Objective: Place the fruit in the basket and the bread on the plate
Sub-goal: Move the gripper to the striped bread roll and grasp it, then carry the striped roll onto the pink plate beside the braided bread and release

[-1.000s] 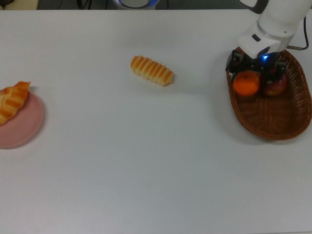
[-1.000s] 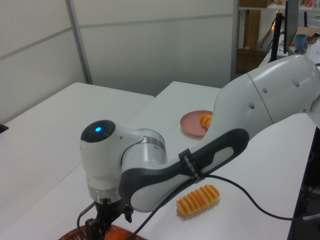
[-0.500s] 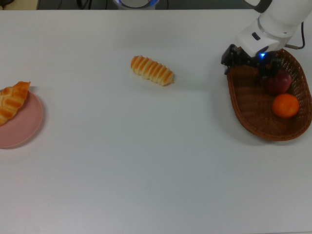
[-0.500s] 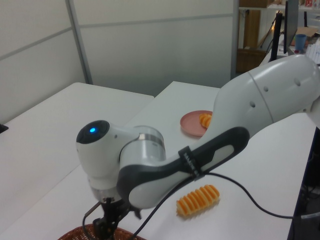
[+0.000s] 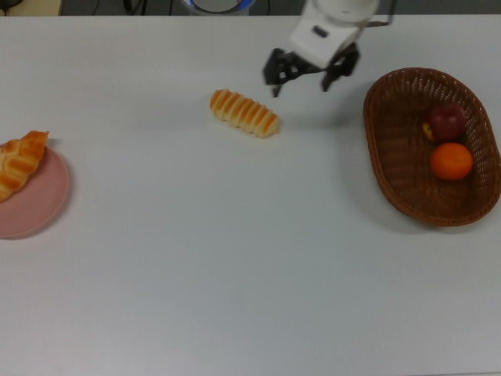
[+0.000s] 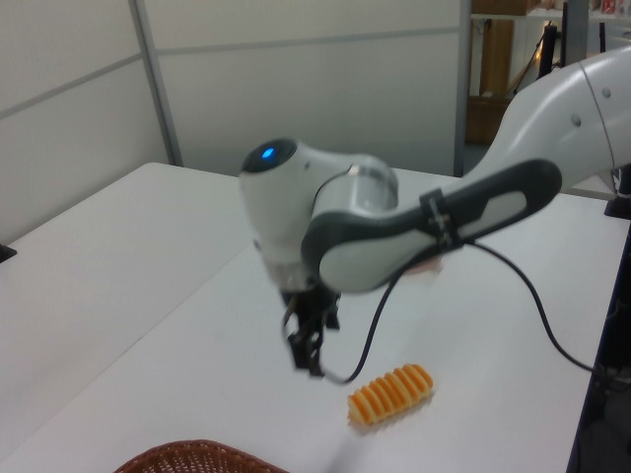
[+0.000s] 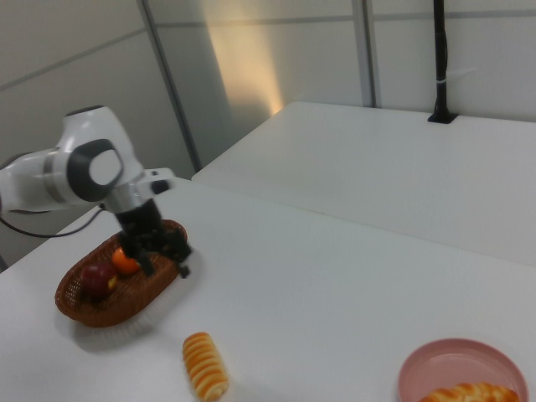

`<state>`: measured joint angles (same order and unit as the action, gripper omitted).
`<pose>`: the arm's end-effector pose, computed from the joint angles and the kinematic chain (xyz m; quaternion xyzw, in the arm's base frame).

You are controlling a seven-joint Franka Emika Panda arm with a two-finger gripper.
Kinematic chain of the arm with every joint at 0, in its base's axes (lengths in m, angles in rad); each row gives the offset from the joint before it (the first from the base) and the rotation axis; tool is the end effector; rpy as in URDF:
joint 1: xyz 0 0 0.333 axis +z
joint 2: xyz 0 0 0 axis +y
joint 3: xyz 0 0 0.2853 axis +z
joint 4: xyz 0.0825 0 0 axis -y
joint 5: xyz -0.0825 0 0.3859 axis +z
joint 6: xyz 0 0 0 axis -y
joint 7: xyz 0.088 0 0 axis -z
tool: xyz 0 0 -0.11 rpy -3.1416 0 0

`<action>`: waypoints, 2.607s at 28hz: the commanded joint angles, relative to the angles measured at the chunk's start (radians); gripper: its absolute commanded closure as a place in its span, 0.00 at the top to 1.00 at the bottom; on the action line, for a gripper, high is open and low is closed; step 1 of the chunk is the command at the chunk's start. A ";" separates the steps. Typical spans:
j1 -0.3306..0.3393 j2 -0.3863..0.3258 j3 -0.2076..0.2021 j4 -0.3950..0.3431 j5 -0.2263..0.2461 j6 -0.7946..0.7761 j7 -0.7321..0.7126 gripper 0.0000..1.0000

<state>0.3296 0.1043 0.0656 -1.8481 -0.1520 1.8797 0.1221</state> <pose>0.5408 0.2119 0.4258 0.9839 0.1611 -0.0174 0.0750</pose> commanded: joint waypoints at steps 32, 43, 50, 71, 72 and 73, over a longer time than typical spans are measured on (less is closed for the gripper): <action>-0.138 -0.155 0.005 -0.460 -0.166 0.391 -0.578 1.00; -0.095 -0.141 0.005 -0.519 -0.169 0.446 -0.561 1.00; -0.083 -0.118 0.005 -0.546 -0.219 0.472 -0.498 1.00; -0.184 -0.031 -0.012 -0.430 -0.269 0.565 -0.144 0.00; -0.214 -0.043 -0.012 -0.378 -0.156 0.558 -0.139 0.00; -0.225 -0.046 -0.013 -0.349 -0.091 0.552 -0.141 0.00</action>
<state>0.1772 0.0899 0.0642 -2.3064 -0.4396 2.4285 -0.0537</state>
